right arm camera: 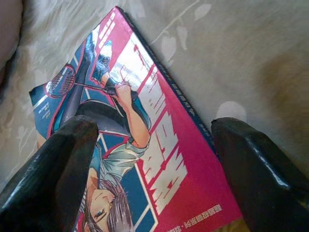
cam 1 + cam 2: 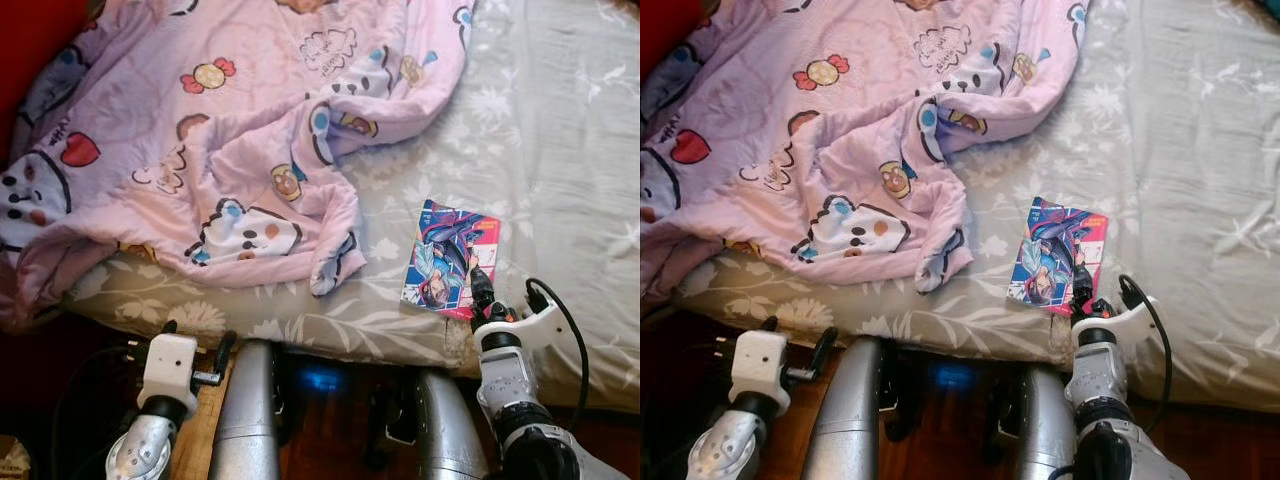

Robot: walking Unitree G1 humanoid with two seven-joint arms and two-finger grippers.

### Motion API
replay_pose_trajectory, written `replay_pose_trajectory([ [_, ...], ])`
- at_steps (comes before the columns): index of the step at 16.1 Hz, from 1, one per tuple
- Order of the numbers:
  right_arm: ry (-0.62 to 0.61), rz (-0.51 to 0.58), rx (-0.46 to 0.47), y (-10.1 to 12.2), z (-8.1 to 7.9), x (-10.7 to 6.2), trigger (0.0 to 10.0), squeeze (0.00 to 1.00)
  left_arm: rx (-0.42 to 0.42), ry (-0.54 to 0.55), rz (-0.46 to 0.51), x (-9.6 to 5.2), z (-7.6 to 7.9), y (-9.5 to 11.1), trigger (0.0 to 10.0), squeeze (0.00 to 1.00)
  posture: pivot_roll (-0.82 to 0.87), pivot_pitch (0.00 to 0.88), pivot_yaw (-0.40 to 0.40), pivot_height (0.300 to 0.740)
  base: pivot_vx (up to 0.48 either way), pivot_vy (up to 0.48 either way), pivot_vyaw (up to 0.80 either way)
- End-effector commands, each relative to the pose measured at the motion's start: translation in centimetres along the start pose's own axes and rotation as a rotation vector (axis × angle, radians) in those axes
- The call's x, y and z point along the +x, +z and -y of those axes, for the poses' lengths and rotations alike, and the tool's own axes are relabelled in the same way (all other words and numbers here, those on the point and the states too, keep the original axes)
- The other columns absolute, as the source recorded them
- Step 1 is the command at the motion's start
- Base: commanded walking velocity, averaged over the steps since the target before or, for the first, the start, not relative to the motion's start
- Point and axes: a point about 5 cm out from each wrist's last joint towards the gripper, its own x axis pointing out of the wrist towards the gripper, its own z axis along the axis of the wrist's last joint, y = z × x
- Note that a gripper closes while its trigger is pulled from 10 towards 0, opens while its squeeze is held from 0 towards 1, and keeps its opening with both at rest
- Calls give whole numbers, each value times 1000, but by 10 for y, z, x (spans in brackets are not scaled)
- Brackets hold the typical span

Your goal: Clean up the room

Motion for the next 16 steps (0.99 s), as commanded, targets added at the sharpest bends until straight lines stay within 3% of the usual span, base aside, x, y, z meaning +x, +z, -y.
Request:
replay_pose_trajectory([
  [1, -53, -5, 12, -3, 18, -9, 10000, 0, 16, -5, -57, -9, -1, -9, 10000, 0, 322, 545, 23, 608, 0, 0, 0],
  [5, -86, -38, 7, -10, 30, -18, 10000, 0, 19, -8, -66, -12, -1, -8, 10000, 0, 326, 548, 27, 608, 0, 0, 0],
  [10, -67, -101, 11, -21, 31, -22, 10000, 0, 21, -14, -71, -13, 0, -6, 10000, 0, 330, 550, 32, 608, 0, 0, 0],
  [16, -42, -260, 11, -50, 40, -40, 10000, 0, 24, -15, -78, -18, 0, -4, 10000, 0, 348, 564, 38, 608, 0, 0, 0],
])
